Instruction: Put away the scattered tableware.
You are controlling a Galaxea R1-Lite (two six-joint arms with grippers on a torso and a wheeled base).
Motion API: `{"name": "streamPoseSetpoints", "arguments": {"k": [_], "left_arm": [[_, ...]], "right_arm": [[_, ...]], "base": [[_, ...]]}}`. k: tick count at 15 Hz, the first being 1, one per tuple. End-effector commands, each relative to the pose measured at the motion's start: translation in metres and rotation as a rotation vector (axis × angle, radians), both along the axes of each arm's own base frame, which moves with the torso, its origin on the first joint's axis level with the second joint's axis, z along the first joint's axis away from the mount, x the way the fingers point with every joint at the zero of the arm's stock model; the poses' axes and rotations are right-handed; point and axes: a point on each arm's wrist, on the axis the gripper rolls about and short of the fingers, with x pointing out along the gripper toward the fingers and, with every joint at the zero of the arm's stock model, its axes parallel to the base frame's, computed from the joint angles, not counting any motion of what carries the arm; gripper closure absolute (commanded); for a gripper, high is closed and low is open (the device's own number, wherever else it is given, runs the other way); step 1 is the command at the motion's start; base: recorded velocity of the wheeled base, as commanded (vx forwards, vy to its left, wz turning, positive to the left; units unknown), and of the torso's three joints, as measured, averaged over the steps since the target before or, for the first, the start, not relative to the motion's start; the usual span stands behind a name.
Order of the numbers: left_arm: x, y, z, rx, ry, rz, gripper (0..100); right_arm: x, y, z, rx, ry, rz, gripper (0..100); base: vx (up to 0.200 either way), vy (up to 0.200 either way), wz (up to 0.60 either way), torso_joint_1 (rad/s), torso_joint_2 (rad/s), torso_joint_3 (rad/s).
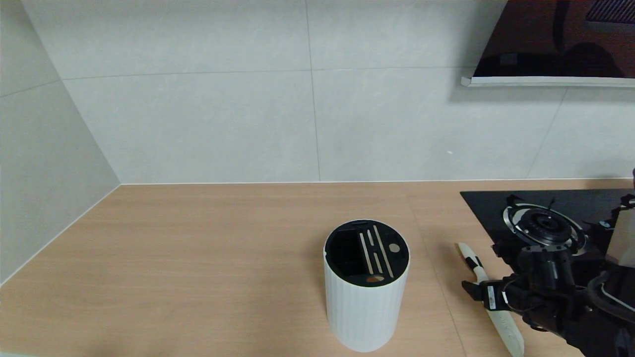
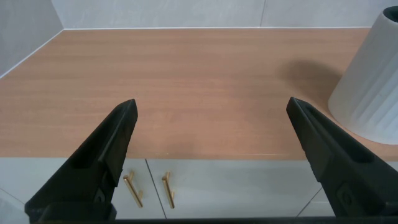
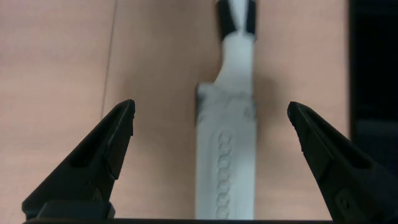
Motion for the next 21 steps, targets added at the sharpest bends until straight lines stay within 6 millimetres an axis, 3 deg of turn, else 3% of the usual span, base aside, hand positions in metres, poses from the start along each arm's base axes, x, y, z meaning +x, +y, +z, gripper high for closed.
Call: {"name": "streamPoseSetpoints", "arguments": {"k": [1, 19, 20, 21], "left_arm": [[0.000, 0.000, 0.000, -0.001, 0.000, 0.000, 0], [0.000, 0.000, 0.000, -0.001, 0.000, 0.000, 0], [0.000, 0.000, 0.000, -0.001, 0.000, 0.000, 0], [0.000, 0.000, 0.000, -0.001, 0.000, 0.000, 0]], "right_arm": [[0.002, -0.001, -0.013, -0.011, 0.023, -0.013, 0], [0.006, -0.004, -0.026, -0.018, 0.044, -0.028, 0], [0.006, -0.004, -0.027, -0.020, 0.046, -0.029, 100], [0.006, -0.004, -0.027, -0.019, 0.050, -0.028, 100]], "base": [[0.000, 0.000, 0.00, 0.000, 0.00, 0.000], [0.000, 0.000, 0.00, 0.000, 0.00, 0.000], [0.000, 0.000, 0.00, 0.000, 0.00, 0.000], [0.000, 0.000, 0.00, 0.000, 0.00, 0.000]]}}
